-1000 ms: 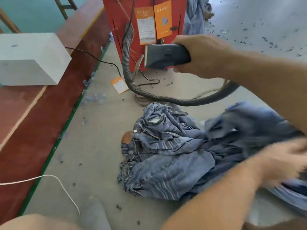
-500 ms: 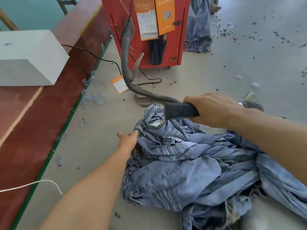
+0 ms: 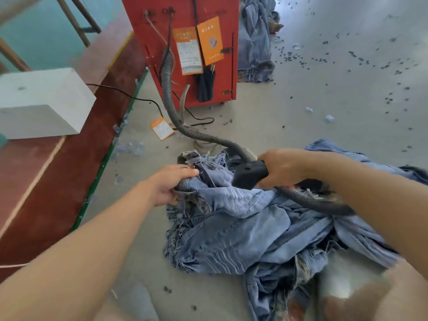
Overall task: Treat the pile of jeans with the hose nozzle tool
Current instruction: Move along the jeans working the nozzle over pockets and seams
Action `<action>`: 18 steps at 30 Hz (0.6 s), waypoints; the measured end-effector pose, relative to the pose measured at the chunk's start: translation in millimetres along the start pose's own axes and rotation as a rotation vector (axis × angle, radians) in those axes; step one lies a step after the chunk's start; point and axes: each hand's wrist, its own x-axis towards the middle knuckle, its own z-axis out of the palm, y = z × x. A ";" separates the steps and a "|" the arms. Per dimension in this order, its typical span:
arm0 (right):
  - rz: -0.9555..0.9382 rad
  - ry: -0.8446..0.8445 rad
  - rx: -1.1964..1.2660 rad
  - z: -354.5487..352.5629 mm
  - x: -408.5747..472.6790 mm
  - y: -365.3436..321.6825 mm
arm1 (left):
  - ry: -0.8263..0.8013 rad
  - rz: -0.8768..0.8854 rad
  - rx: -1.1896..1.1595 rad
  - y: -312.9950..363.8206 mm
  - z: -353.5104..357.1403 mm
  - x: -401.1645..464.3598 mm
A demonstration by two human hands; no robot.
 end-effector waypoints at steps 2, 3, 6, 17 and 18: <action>0.053 -0.024 -0.029 0.5 -37.2 8.2 | -0.096 -0.050 -0.070 4.9 9.0 -44.4; 0.077 -0.027 -0.053 4.5 -53.5 12.3 | -0.158 -0.068 -0.101 2.9 13.7 -66.1; 0.085 0.013 -0.101 19.3 -91.7 16.1 | -0.271 -0.076 -0.179 -15.1 26.3 -118.3; -0.066 0.375 -0.014 66.5 -136.6 1.7 | -0.169 0.093 -0.379 -62.0 59.1 -142.4; -0.074 0.387 0.006 67.1 -136.6 2.3 | -0.149 0.095 -0.382 -61.9 56.3 -141.0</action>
